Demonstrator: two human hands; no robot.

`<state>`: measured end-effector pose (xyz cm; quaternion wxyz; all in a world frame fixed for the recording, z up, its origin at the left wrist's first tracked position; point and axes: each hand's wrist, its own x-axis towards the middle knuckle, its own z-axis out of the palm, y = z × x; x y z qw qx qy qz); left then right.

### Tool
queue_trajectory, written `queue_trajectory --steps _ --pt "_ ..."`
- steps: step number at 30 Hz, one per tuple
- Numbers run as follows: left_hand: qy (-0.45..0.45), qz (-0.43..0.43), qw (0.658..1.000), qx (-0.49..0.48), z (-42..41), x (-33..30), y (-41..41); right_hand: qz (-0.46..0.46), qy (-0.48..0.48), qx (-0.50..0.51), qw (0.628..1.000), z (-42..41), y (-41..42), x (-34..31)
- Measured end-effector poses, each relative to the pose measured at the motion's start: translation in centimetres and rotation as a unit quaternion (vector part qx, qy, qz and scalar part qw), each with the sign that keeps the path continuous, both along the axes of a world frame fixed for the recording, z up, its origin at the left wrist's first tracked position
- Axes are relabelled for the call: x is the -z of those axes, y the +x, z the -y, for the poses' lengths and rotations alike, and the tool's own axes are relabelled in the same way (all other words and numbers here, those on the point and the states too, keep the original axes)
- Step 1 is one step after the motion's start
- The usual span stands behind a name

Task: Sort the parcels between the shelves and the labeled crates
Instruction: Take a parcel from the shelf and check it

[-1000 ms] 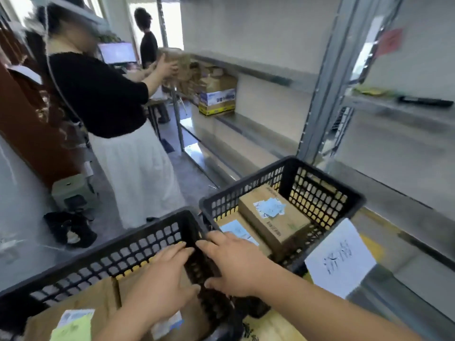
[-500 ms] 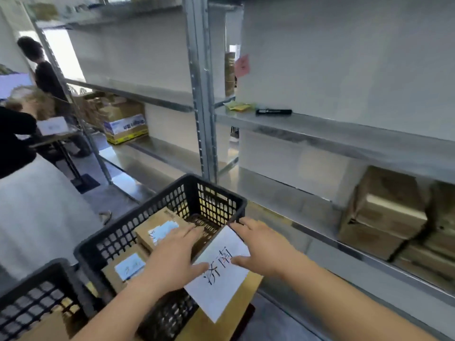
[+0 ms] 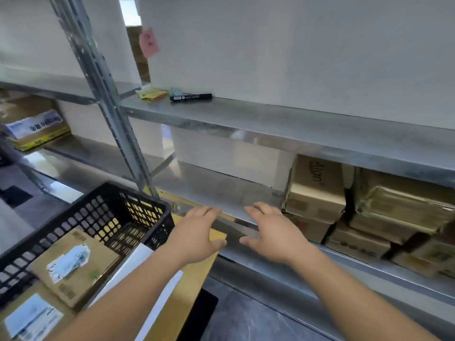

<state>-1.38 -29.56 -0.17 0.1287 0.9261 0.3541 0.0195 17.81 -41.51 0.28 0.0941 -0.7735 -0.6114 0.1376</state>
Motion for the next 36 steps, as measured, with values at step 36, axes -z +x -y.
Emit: queue_trajectory --steps 36 --pt "-0.195 0.062 0.95 0.235 -6.7 1.1 23.7 -0.208 0.013 0.34 0.917 2.0 16.1 0.3"
